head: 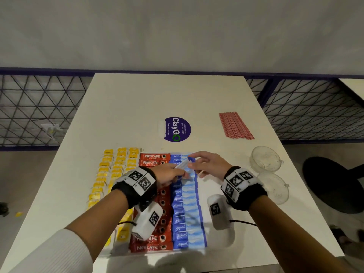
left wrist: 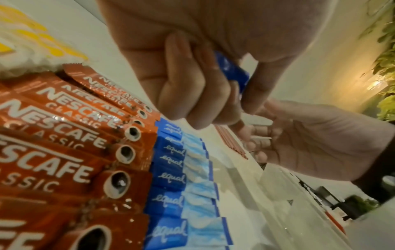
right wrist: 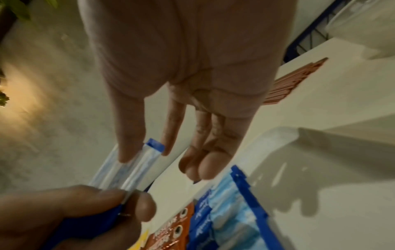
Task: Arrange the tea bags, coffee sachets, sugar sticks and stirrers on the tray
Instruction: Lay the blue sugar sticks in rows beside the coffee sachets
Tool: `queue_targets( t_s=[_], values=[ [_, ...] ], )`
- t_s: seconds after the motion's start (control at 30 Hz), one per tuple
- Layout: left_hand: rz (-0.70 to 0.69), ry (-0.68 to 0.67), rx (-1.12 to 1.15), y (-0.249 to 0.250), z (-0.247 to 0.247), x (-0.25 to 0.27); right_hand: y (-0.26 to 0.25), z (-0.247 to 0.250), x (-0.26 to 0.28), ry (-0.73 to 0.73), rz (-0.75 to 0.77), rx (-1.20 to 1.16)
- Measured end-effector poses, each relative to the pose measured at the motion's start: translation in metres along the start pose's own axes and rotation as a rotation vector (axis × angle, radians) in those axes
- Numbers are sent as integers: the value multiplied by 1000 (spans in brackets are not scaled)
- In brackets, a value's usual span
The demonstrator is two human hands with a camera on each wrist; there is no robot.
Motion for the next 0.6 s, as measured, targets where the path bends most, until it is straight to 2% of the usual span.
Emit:
queue_targets(
  t_s=[0.17, 0.3, 0.43, 0.6],
  values=[
    [-83, -55, 85, 12, -2, 10, -11, -6, 3, 4, 37, -68],
    [-171, 29, 256, 12, 10, 17, -6, -6, 3, 41, -4, -131],
    [-120, 111, 401, -7, 19, 23, 2, -9, 8, 63, -15, -301],
    [-152, 165, 340, -20, 23, 28, 5, -14, 23, 85, 75, -407]
  ],
)
Point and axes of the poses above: each hand's wrist, its own x-axis away from the middle knuckle, its own z-axis out of the back of the hand, y = z × x, the point moved 7 cm from there along -x, towards the middle knuckle, and after that the axes turned 11 degrees about -z, right-handed, at the moved point
